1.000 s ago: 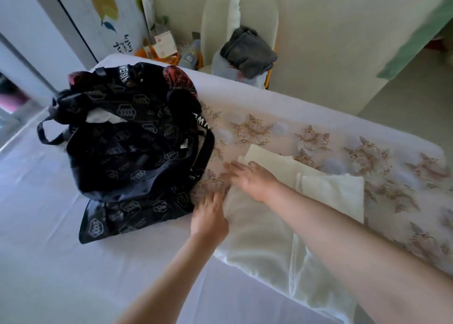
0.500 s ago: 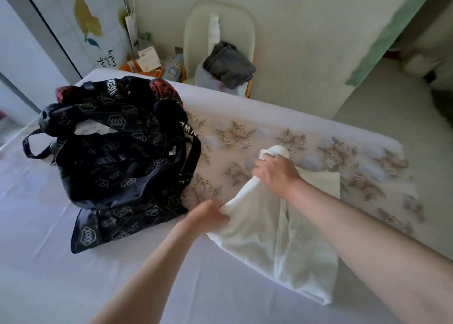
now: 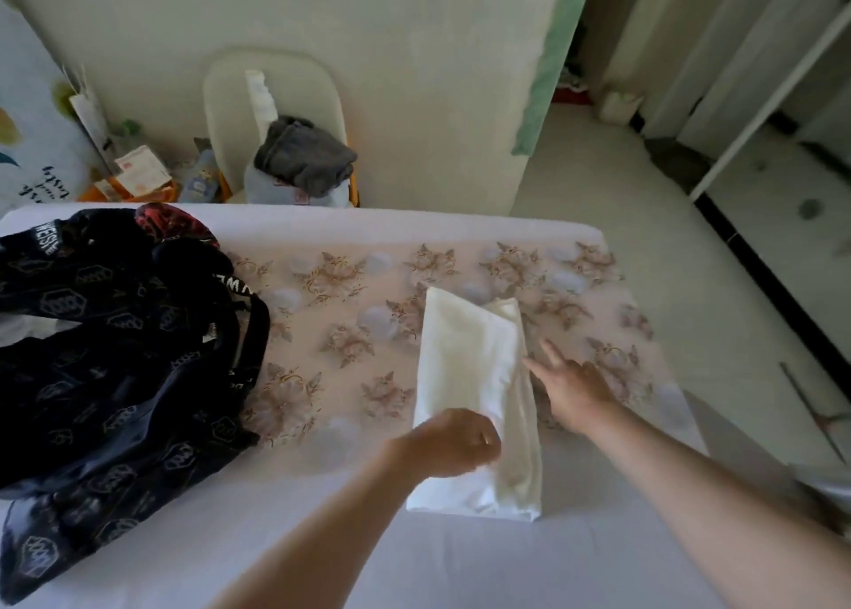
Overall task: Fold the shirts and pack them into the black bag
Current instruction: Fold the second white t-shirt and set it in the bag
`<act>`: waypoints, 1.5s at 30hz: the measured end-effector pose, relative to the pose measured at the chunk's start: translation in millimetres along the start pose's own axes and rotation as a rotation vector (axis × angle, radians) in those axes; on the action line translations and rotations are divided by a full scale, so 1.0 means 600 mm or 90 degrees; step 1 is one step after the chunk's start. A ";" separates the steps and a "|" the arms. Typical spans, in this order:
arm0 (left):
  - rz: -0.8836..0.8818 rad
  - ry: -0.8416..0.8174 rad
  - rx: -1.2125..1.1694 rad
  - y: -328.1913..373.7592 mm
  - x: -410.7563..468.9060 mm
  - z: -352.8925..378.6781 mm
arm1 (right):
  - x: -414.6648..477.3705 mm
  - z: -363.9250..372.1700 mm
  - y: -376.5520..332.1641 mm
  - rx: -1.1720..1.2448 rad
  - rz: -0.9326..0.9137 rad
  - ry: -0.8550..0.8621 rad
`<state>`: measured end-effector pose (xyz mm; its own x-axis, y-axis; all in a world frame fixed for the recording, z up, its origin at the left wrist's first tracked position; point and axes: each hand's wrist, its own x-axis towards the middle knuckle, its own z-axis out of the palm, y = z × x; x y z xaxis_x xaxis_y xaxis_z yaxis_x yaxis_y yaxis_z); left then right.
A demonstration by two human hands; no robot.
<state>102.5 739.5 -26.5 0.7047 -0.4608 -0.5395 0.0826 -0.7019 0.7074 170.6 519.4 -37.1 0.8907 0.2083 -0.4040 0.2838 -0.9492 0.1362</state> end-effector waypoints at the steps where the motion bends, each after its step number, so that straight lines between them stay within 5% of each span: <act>1: 0.021 0.126 0.044 -0.013 0.006 0.010 | -0.008 0.014 -0.002 0.011 0.020 0.006; 3: 0.086 0.256 0.204 -0.055 0.024 0.030 | -0.018 0.042 -0.012 0.050 -0.018 0.062; 5: 0.077 0.193 0.342 -0.104 0.036 0.049 | -0.024 0.070 -0.029 0.108 -0.092 0.097; 8: 0.056 0.142 0.452 -0.158 0.039 0.067 | -0.032 0.101 -0.059 0.104 -0.116 0.000; 12: 0.111 0.234 0.450 -0.172 0.031 0.081 | -0.040 0.110 -0.077 0.102 -0.075 -0.001; 17: 0.193 0.294 0.381 -0.175 0.009 0.104 | -0.077 0.096 -0.113 0.230 -0.177 0.224; 20: 0.241 0.357 0.360 -0.174 -0.012 0.112 | -0.113 0.130 -0.129 0.157 -0.300 0.143; 23: 0.245 0.362 0.357 -0.182 -0.026 0.116 | -0.124 0.163 -0.119 0.030 -0.271 0.053; 29: 0.359 0.425 0.351 -0.182 -0.010 0.101 | -0.126 0.175 -0.128 0.080 -0.197 0.135; 34: 0.127 0.279 0.381 -0.128 -0.027 0.048 | -0.129 0.112 -0.126 0.233 -0.102 0.116; 38: 0.157 0.216 0.351 -0.103 -0.066 0.033 | -0.119 0.042 -0.097 0.386 -0.048 -0.039; 45: 0.028 0.474 -0.008 -0.076 -0.028 -0.008 | -0.082 -0.026 -0.056 0.428 0.018 -0.004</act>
<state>90.3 781.5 -47.5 0.9981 0.0050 -0.0622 0.0488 -0.6830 0.7287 122.7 544.6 -7.9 0.8916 0.1815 -0.4149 -0.0249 -0.8952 -0.4450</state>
